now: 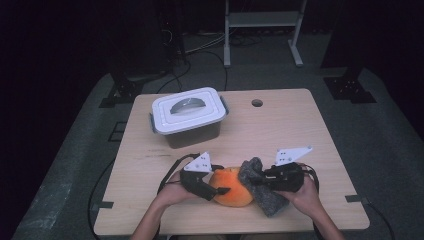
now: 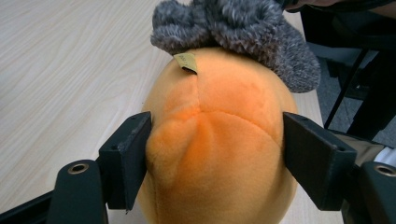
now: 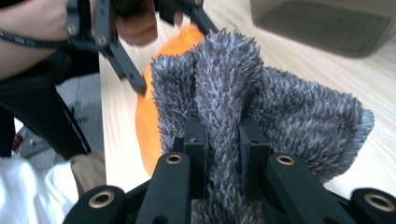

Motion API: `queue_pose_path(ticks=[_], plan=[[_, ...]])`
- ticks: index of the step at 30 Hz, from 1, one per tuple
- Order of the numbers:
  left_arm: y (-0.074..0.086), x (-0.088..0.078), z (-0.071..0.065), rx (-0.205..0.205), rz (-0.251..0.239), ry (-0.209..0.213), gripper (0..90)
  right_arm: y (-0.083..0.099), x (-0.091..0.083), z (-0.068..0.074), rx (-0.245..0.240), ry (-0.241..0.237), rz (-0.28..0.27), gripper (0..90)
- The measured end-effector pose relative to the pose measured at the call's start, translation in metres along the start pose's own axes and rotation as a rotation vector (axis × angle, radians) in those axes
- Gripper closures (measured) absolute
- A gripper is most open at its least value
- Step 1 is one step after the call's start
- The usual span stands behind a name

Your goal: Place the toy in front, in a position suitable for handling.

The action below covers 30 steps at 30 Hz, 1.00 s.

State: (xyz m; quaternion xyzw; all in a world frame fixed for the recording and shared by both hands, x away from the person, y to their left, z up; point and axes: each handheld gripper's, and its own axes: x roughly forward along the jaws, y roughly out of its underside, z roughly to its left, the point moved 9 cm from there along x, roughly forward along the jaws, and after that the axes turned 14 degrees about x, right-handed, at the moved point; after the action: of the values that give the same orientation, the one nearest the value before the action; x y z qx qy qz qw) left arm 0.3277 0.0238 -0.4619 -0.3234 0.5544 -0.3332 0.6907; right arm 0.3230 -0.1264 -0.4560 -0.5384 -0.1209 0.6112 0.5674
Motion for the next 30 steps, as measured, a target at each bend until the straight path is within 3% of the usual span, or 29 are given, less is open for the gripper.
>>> queue_pose_path(ticks=[4,11,16,19,21,23,26,30], plan=[[0.0,0.0,-0.001,0.005,0.004,-0.002,25.5,0.01,-0.006,-0.008,0.016,0.005,0.046,76.3],[-0.006,0.004,-0.013,0.098,0.004,0.022,29.0,-0.009,-0.009,0.003,0.009,-0.029,-0.025,76.5],[-0.006,0.003,-0.011,0.065,0.013,0.024,20.8,-0.003,-0.005,0.001,0.014,-0.042,0.002,76.5],[-0.005,0.003,-0.011,0.049,0.018,0.022,20.9,0.005,-0.006,-0.004,0.02,-0.034,0.041,76.4],[-0.006,0.003,-0.013,0.076,0.021,0.017,25.4,0.009,-0.01,-0.01,0.029,-0.017,0.058,76.6],[-0.008,0.003,-0.014,0.103,0.024,0.007,31.0,0.007,-0.014,-0.009,0.03,-0.021,0.041,76.8],[-0.012,0.006,-0.018,0.145,0.024,0.005,34.7,-0.008,-0.019,0.005,0.004,-0.052,-0.019,76.9],[-0.02,0.011,-0.025,0.203,0.025,-0.001,35.7,-0.02,-0.014,0.023,-0.045,-0.06,-0.03,76.9]])
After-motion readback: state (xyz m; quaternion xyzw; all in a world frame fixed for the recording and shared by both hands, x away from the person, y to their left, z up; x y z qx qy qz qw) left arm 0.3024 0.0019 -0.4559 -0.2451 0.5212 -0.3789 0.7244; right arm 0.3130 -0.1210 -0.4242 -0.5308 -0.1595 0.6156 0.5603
